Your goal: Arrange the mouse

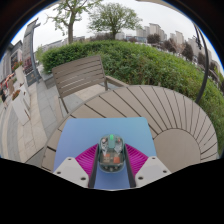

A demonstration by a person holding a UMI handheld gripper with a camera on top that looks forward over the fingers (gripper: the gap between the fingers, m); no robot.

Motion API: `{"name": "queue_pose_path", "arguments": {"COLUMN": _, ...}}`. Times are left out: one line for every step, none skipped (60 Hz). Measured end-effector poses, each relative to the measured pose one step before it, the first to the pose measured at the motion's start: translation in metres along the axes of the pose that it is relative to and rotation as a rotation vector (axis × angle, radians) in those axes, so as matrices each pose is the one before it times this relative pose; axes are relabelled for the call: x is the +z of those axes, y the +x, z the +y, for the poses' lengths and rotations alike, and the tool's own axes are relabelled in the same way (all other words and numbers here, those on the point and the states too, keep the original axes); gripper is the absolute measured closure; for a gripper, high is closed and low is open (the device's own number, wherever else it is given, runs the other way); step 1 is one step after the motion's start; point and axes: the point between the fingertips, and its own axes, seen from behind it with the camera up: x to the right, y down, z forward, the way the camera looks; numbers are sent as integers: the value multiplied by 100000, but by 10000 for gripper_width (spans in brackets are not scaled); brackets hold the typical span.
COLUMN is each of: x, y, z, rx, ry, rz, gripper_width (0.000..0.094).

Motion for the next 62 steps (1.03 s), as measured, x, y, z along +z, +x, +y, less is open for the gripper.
{"name": "queue_pose_path", "arguments": {"x": -94, "y": 35, "z": 77, "rx": 609, "ry": -436, "rz": 292, "gripper_width": 459}}
{"name": "queue_pose_path", "arguments": {"x": -135, "y": 62, "z": 74, "rx": 474, "ry": -589, "rz": 262, "gripper_width": 430}}
{"name": "queue_pose_path", "arguments": {"x": -228, "y": 69, "z": 1, "rx": 424, "ry": -423, "rz": 233, "gripper_width": 378}}
{"name": "queue_pose_path", "arguments": {"x": -305, "y": 157, "z": -96, "rx": 352, "ry": -155, "rz": 491, "gripper_width": 307}}
{"name": "queue_pose_path", "arguments": {"x": -386, "y": 268, "z": -180, "rx": 456, "ry": 91, "rz": 944, "gripper_width": 230}}
{"name": "queue_pose_path", "arguments": {"x": -383, "y": 264, "z": -229, "rx": 264, "ry": 7, "rz": 932, "gripper_width": 167}}
{"name": "queue_pose_path", "arguments": {"x": -518, "y": 196, "z": -135, "rx": 226, "ry": -10, "rz": 637, "gripper_width": 127}}
{"name": "queue_pose_path", "arguments": {"x": -565, "y": 79, "z": -165, "rx": 245, "ry": -193, "rz": 240, "gripper_width": 92}}
{"name": "queue_pose_path", "arguments": {"x": -663, "y": 63, "z": -80, "rx": 351, "ry": -570, "rz": 80, "gripper_width": 71}}
{"name": "queue_pose_path", "arguments": {"x": -715, "y": 106, "z": -1, "rx": 348, "ry": -683, "rz": 239, "gripper_width": 78}}
{"name": "queue_pose_path", "arguments": {"x": -801, "y": 82, "z": 19, "rx": 270, "ry": -783, "rz": -58, "gripper_width": 86}}
{"name": "queue_pose_path", "arguments": {"x": -901, "y": 96, "z": 0, "rx": 174, "ry": -607, "rz": -102, "gripper_width": 85}}
{"name": "queue_pose_path", "arguments": {"x": -958, "y": 99, "z": 23, "rx": 81, "ry": -196, "rz": 28, "gripper_width": 85}}
{"name": "queue_pose_path", "arguments": {"x": -1027, "y": 79, "z": 3, "rx": -112, "ry": -324, "rz": -284, "gripper_width": 85}}
{"name": "queue_pose_path", "arguments": {"x": -1074, "y": 92, "z": 44, "rx": -248, "ry": -361, "rz": -299, "gripper_width": 85}}
{"name": "queue_pose_path", "arguments": {"x": -1145, "y": 102, "z": 76, "rx": -365, "ry": -347, "rz": -212, "gripper_width": 86}}
{"name": "queue_pose_path", "arguments": {"x": -1161, "y": 166, "z": 90, "rx": -315, "ry": -202, "rz": -103, "gripper_width": 87}}
{"name": "queue_pose_path", "arguments": {"x": -1227, "y": 219, "z": 62, "rx": -138, "ry": -38, "rz": 80, "gripper_width": 88}}
{"name": "queue_pose_path", "arguments": {"x": -1213, "y": 291, "z": 120, "rx": 90, "ry": 40, "rz": 287, "gripper_width": 92}}
{"name": "queue_pose_path", "arguments": {"x": -1217, "y": 333, "z": 139, "rx": 262, "ry": 107, "rz": 535, "gripper_width": 91}}
{"name": "queue_pose_path", "arguments": {"x": -1012, "y": 290, "z": 149, "rx": 346, "ry": 64, "rz": 610, "gripper_width": 93}}
{"name": "queue_pose_path", "arguments": {"x": -1185, "y": 362, "z": 227, "rx": 237, "ry": 100, "rz": 734, "gripper_width": 92}}
{"name": "queue_pose_path", "arguments": {"x": -1158, "y": 381, "z": 276, "rx": 55, "ry": 1, "rz": 736, "gripper_width": 93}}
{"name": "queue_pose_path", "arguments": {"x": -1128, "y": 375, "z": 323, "rx": -110, "ry": -150, "rz": 574, "gripper_width": 92}}
{"name": "queue_pose_path", "arguments": {"x": -1048, "y": 384, "z": 372, "rx": -208, "ry": -280, "rz": 515, "gripper_width": 94}}
{"name": "queue_pose_path", "arguments": {"x": -993, "y": 347, "z": 380, "rx": -223, "ry": -350, "rz": 483, "gripper_width": 92}}
{"name": "queue_pose_path", "arguments": {"x": -1139, "y": 468, "z": 125, "rx": -71, "ry": -572, "rz": 332, "gripper_width": 92}}
{"name": "queue_pose_path", "arguments": {"x": -784, "y": 276, "z": 550, "rx": 48, "ry": -371, "rz": 407, "gripper_width": 91}}
{"name": "queue_pose_path", "arguments": {"x": -804, "y": 298, "z": 478, "rx": 31, "ry": -475, "rz": 326, "gripper_width": 92}}
{"name": "queue_pose_path", "arguments": {"x": -728, "y": 305, "z": 471, "rx": 123, "ry": -506, "rz": 259, "gripper_width": 92}}
{"name": "queue_pose_path", "arguments": {"x": -663, "y": 310, "z": 440, "rx": 198, "ry": -474, "rz": 220, "gripper_width": 93}}
{"name": "queue_pose_path", "arguments": {"x": -859, "y": 385, "z": 407, "rx": 312, "ry": -421, "rz": 316, "gripper_width": 92}}
{"name": "queue_pose_path", "arguments": {"x": -555, "y": 421, "z": 322, "rx": 541, "ry": -164, "rz": 314, "gripper_width": 92}}
{"name": "queue_pose_path", "arguments": {"x": -532, "y": 362, "z": 337, "rx": 540, "ry": -69, "rz": 490, "gripper_width": 92}}
{"name": "queue_pose_path", "arguments": {"x": -491, "y": 398, "z": 338, "rx": 550, "ry": -77, "rz": 524, "gripper_width": 92}}
{"name": "queue_pose_path", "arguments": {"x": -426, "y": 399, "z": 332, "rx": 609, "ry": -91, "rz": 550, "gripper_width": 91}}
{"name": "queue_pose_path", "arguments": {"x": -363, "y": 367, "z": 329, "rx": 613, "ry": -84, "rz": 508, "gripper_width": 90}}
{"name": "queue_pose_path", "arguments": {"x": -375, "y": 303, "z": 369, "rx": 428, "ry": -165, "rz": 397, "gripper_width": 88}}
{"name": "queue_pose_path", "arguments": {"x": -274, "y": 312, "z": 298, "rx": 283, "ry": -45, "rz": 376, "gripper_width": 86}}
{"name": "queue_pose_path", "arguments": {"x": -226, "y": 302, "z": 255, "rx": 60, "ry": 62, "rz": 332, "gripper_width": 84}}
{"name": "queue_pose_path", "arguments": {"x": -181, "y": 323, "z": 267, "rx": -52, "ry": 66, "rz": 407, "gripper_width": 83}}
{"name": "queue_pose_path", "arguments": {"x": -124, "y": 324, "z": 254, "rx": 17, "ry": 46, "rz": 516, "gripper_width": 85}}
{"name": "queue_pose_path", "arguments": {"x": -109, "y": 333, "z": 251, "rx": 73, "ry": 22, "rz": 644, "gripper_width": 84}}
{"name": "queue_pose_path", "arguments": {"x": -234, "y": 325, "z": 181, "rx": 68, "ry": 61, "rz": 728, "gripper_width": 85}}
{"name": "queue_pose_path", "arguments": {"x": -95, "y": 302, "z": 250, "rx": 10, "ry": 21, "rz": 564, "gripper_width": 85}}
{"name": "queue_pose_path", "arguments": {"x": -45, "y": 287, "z": 215, "rx": 73, "ry": -29, "rz": 547, "gripper_width": 85}}
{"name": "queue_pose_path", "arguments": {"x": -41, "y": 210, "z": 228, "rx": 266, "ry": -142, "rz": 303, "gripper_width": 84}}
{"name": "queue_pose_path", "arguments": {"x": -47, "y": 137, "z": 232, "rx": 341, "ry": -248, "rz": -18, "gripper_width": 86}}
{"name": "queue_pose_path", "arguments": {"x": -53, "y": 83, "z": 205, "rx": 428, "ry": -236, "rz": -309, "gripper_width": 86}}
{"name": "queue_pose_path", "arguments": {"x": -95, "y": 115, "z": 150, "rx": 389, "ry": -50, "rz": -276, "gripper_width": 85}}
{"name": "queue_pose_path", "arguments": {"x": -107, "y": 170, "z": 81, "rx": 226, "ry": 70, "rz": -278, "gripper_width": 85}}
{"name": "queue_pose_path", "arguments": {"x": -49, "y": 164, "z": 62, "rx": -30, "ry": 218, "rz": -143, "gripper_width": 87}}
{"name": "queue_pose_path", "arguments": {"x": -46, "y": 199, "z": 54, "rx": -445, "ry": 281, "rz": -13, "gripper_width": 86}}
{"name": "queue_pose_path", "arguments": {"x": -64, "y": 185, "z": 17, "rx": -586, "ry": 325, "rz": -9, "gripper_width": 87}}
{"name": "queue_pose_path", "arguments": {"x": -39, "y": 142, "z": 35, "rx": -408, "ry": 224, "rz": -134, "gripper_width": 88}}
{"name": "queue_pose_path", "arguments": {"x": 18, "y": 19, "z": 102, "rx": 27, "ry": 53, "rz": -370, "gripper_width": 88}}
{"name": "queue_pose_path", "arguments": {"x": 64, "y": -31, "z": -40, "rx": 131, "ry": 31, "rz": -264, "gripper_width": 88}}
{"name": "queue_pose_path", "arguments": {"x": -23, "y": 31, "z": 42, "rx": 1, "ry": 61, "rz": -494, "gripper_width": 88}}
{"name": "queue_pose_path", "arguments": {"x": -99, "y": 105, "z": 70, "rx": -25, "ry": 84, "rz": -574, "gripper_width": 89}}
{"name": "queue_pose_path", "arguments": {"x": -66, "y": 49, "z": 42, "rx": 43, "ry": 17, "rz": -704, "gripper_width": 90}}
{"name": "queue_pose_path", "arguments": {"x": -33, "y": -15, "z": 6, "rx": -11, "ry": -12, "rz": -846, "gripper_width": 89}}
{"name": "queue_pose_path", "arguments": {"x": -23, "y": 28, "z": -30, "rx": -177, "ry": -29, "rz": -852, "gripper_width": 90}}
